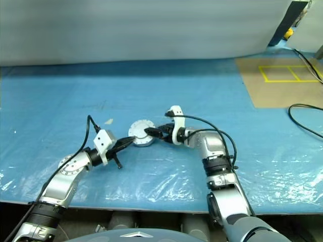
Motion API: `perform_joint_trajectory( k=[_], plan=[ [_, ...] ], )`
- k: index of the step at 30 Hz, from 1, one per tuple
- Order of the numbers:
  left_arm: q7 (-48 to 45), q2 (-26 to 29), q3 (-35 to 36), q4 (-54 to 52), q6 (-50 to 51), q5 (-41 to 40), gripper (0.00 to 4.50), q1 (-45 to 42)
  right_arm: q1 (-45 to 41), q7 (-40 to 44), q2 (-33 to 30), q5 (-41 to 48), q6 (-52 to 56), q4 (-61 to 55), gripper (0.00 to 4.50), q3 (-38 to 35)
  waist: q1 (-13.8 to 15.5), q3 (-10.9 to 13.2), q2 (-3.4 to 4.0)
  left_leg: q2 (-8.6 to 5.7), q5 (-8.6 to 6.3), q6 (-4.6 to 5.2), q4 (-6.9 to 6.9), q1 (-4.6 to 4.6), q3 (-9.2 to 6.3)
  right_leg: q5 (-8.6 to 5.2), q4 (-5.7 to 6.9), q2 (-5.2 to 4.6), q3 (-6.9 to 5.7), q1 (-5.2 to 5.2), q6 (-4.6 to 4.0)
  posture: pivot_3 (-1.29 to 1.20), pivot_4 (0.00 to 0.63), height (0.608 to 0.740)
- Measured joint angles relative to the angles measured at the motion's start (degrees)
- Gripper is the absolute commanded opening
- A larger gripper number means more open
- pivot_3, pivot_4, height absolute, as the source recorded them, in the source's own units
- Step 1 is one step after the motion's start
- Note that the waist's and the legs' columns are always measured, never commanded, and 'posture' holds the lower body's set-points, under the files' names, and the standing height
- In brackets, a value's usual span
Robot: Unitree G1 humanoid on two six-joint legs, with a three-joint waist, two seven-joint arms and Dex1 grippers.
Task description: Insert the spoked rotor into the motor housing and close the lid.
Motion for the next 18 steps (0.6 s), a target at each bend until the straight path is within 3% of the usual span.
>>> perform_joint_trajectory(
  k=[1,4,8,10,13,18],
  plan=[
    [-0.13,0.02,0.04,0.0,-0.05,-0.1,0.0,0.0,-0.19,-0.7,0.68,1.74,3.3,0.19,4.49,-1.91,0.01,0.0,0.0,0.0,0.0,0.0,-0.01,0.0,0.0,-0.02,0.0,0.03,-0.02,0.0,-0.03,0.0,0.15,0.74],
    [-0.22,0.14,0.21,0.01,-0.27,-0.19,0.0,-0.01,-0.3,-3.32,3.33,5.03,9.27,1.11,3.91,-6.14,0.02,0.01,0.02,0.02,0.01,-0.02,-0.07,0.01,0.0,-0.06,0.01,0.09,-0.08,-0.02,-0.09,0.0,0.15,0.74],
    [-0.48,0.51,0.51,0.05,-0.4,-0.18,0.0,-0.02,-0.34,-7.3,4.86,6.78,12.62,2.42,2.5,-11.04,0.02,0.02,0.03,0.01,0.01,-0.03,-0.07,0.01,0.0,-0.06,0.01,0.09,-0.09,-0.08,-0.09,0.0,0.15,0.74],
    [-0.72,1.24,1.06,0.33,-0.38,-0.15,0.0,0.02,-0.27,-7.71,5.01,8.22,13.26,2.35,2.04,-12.28,0.02,0.06,0.09,0.01,0.01,-0.03,-0.07,0.01,0.01,-0.06,0.03,0.09,-0.09,-0.08,-0.09,0.0,0.15,0.74],
    [-0.73,1.35,1.54,0.72,-0.38,-0.14,0.0,0.02,-0.27,-8.07,5.28,9.38,13.27,2.22,1.8,-12.93,0.02,0.09,0.15,0.01,0.01,-0.03,-0.07,0.04,0.02,-0.05,0.05,0.08,-0.09,-0.07,-0.09,0.0,0.15,0.74],
    [-0.76,1.33,1.77,0.87,-0.46,-0.11,0.0,0.01,-0.26,-8.82,5.32,10.33,13.27,2.27,1.77,-13.08,0.02,0.09,0.16,0.01,0.01,-0.03,-0.07,0.06,0.02,-0.05,0.06,0.08,-0.08,-0.05,-0.08,0.0,0.15,0.74]
  ],
)
